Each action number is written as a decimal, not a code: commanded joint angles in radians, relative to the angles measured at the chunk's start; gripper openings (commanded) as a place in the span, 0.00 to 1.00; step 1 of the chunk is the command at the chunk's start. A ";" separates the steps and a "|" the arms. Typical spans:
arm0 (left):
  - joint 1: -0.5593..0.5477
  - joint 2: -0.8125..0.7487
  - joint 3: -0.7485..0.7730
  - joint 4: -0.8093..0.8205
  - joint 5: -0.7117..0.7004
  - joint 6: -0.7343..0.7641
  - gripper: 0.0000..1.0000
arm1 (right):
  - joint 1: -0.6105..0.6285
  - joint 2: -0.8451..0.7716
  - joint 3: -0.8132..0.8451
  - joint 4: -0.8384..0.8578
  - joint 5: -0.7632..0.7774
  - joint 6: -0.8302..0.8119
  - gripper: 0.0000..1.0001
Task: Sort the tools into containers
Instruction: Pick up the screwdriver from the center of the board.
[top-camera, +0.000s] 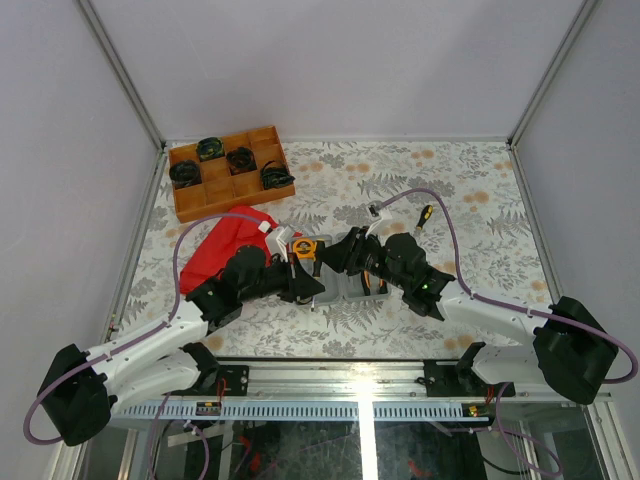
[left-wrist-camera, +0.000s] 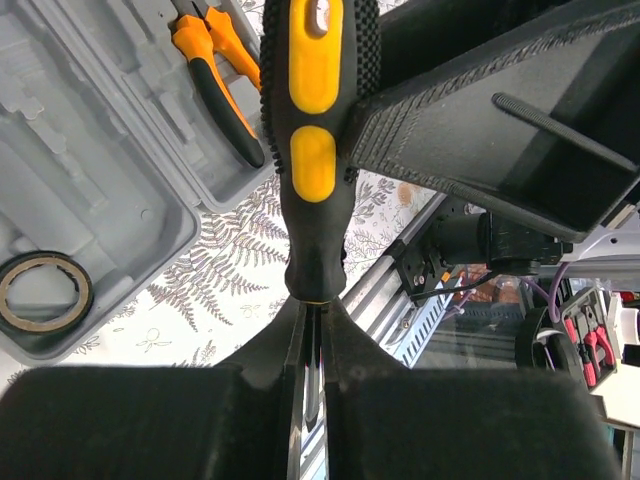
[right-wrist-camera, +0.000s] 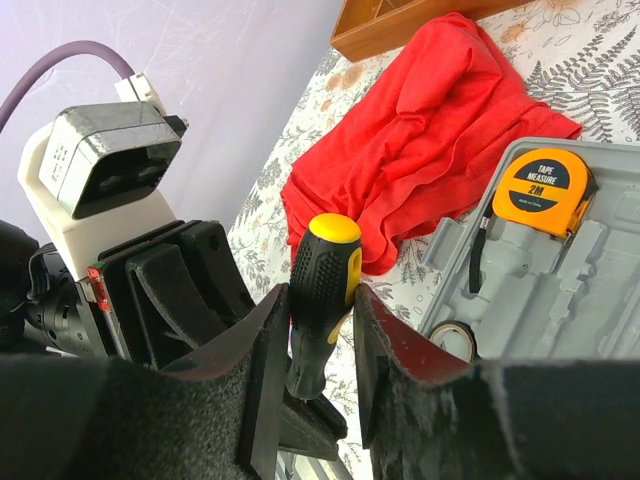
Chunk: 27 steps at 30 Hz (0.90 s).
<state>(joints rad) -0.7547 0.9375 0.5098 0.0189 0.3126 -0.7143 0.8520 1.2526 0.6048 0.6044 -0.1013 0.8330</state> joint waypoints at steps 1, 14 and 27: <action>-0.008 0.001 0.009 0.026 -0.023 -0.006 0.00 | 0.006 -0.057 0.021 0.059 0.051 -0.006 0.39; -0.008 -0.030 0.014 0.042 -0.063 -0.034 0.00 | 0.024 -0.021 -0.032 0.133 0.076 0.104 0.57; -0.017 -0.042 0.012 0.044 -0.057 -0.037 0.00 | 0.036 0.022 -0.059 0.200 0.149 0.163 0.53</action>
<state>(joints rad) -0.7639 0.9207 0.5098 0.0097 0.2626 -0.7471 0.8776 1.2812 0.5529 0.7303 -0.0254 0.9672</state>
